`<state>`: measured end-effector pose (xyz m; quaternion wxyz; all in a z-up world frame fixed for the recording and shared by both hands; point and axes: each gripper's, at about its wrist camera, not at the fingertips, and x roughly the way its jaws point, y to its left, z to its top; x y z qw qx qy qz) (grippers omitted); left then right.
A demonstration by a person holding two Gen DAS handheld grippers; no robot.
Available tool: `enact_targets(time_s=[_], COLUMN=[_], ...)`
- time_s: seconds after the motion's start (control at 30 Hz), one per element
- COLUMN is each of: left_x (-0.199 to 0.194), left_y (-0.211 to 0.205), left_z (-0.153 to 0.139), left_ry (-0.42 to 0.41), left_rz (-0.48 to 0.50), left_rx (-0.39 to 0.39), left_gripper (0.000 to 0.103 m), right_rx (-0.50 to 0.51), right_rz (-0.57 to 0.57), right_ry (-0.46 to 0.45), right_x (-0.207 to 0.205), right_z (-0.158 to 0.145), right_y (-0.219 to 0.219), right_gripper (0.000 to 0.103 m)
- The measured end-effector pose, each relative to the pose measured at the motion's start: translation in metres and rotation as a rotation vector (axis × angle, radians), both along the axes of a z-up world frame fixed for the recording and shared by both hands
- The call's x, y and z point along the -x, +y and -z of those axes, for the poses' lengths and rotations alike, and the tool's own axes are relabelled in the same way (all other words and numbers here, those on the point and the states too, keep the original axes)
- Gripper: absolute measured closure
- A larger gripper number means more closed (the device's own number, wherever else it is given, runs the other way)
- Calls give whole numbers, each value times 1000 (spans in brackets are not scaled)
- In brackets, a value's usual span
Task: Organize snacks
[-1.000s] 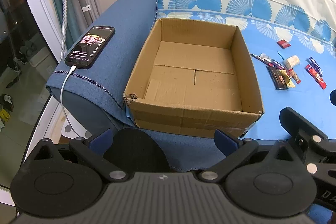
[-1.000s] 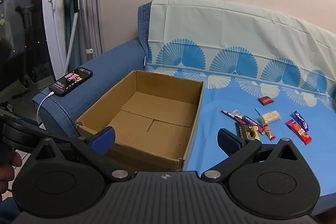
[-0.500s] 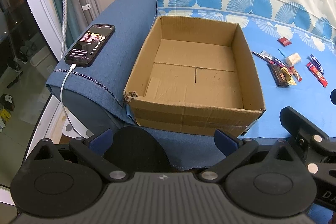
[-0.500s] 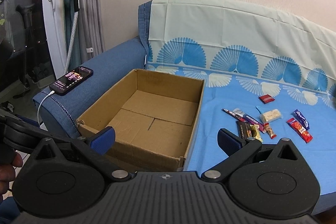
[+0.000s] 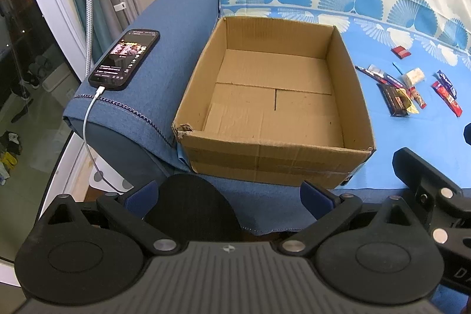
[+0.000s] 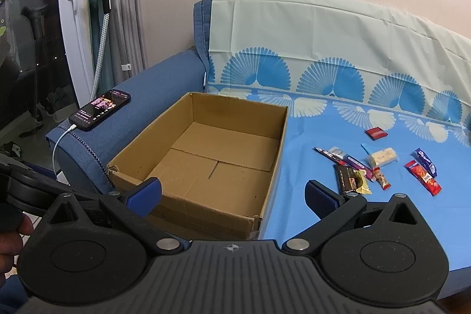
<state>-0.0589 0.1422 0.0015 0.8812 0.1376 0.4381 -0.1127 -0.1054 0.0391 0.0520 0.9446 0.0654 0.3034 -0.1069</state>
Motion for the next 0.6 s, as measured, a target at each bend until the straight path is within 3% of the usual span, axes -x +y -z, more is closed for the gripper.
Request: enact_targets(time_s=[0.6], left_x=[-14], left_y=[-31], left_z=[11], left_ry=[48], left_rz=[39], left_rx=[-54], left_gripper=[0], right_rx=[-85], right_rz=[61], right_ry=[23], right_x=[-7], right_z=[19], right_y=[-32], right_gripper=[0])
